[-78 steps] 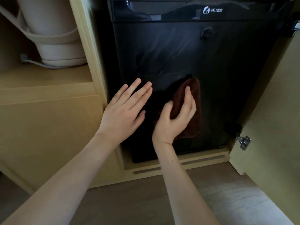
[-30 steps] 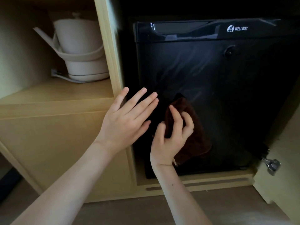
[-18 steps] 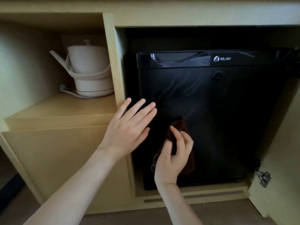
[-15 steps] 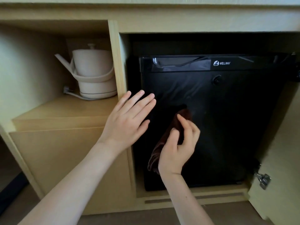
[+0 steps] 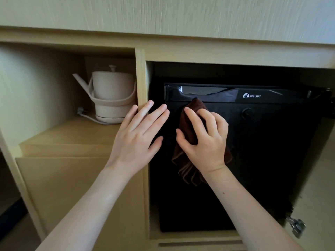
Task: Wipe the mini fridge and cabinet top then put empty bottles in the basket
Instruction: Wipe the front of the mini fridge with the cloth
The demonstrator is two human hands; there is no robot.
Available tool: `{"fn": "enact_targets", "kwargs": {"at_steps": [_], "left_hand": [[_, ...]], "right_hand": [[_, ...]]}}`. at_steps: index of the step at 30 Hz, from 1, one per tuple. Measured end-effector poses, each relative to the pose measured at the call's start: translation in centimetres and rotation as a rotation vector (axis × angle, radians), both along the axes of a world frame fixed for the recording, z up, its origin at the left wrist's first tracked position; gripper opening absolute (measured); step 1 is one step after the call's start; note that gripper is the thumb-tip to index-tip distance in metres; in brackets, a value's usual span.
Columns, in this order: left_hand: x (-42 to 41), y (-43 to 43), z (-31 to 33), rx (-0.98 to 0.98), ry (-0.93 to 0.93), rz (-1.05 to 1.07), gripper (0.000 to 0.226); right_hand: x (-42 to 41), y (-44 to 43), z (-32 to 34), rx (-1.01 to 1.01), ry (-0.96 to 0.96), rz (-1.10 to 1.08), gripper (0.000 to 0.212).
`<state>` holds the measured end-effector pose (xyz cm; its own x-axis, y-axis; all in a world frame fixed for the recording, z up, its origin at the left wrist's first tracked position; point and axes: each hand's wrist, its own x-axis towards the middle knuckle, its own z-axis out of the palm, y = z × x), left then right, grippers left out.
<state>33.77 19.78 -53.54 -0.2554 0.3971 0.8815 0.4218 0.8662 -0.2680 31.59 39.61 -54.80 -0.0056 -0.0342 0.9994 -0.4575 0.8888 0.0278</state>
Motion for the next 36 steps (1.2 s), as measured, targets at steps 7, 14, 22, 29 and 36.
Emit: {"fn": "enact_targets", "kwargs": {"at_steps": [7, 14, 22, 29, 36], "left_hand": [[-1.1, 0.4, -1.3, 0.02, 0.033, 0.029, 0.056], [-1.1, 0.7, -1.4, 0.051, 0.013, 0.011, 0.056], [-0.6, 0.9, -1.5, 0.066, -0.047, -0.021, 0.057], [-1.1, 0.7, -1.8, 0.042, -0.038, -0.01, 0.057], [-0.5, 1.1, -2.1, 0.039, -0.079, 0.011, 0.057]], "right_hand": [[-1.2, -0.1, -0.8, -0.049, -0.003, 0.156, 0.036], [-0.1, -1.8, -6.9, -0.198, -0.061, 0.127, 0.034], [-0.2, -4.0, -0.2, -0.388, 0.012, 0.305, 0.03], [-0.2, -4.2, -7.8, -0.189, -0.017, 0.184, 0.026], [0.0, -5.5, -5.4, -0.386, -0.047, 0.249, 0.027]]}}
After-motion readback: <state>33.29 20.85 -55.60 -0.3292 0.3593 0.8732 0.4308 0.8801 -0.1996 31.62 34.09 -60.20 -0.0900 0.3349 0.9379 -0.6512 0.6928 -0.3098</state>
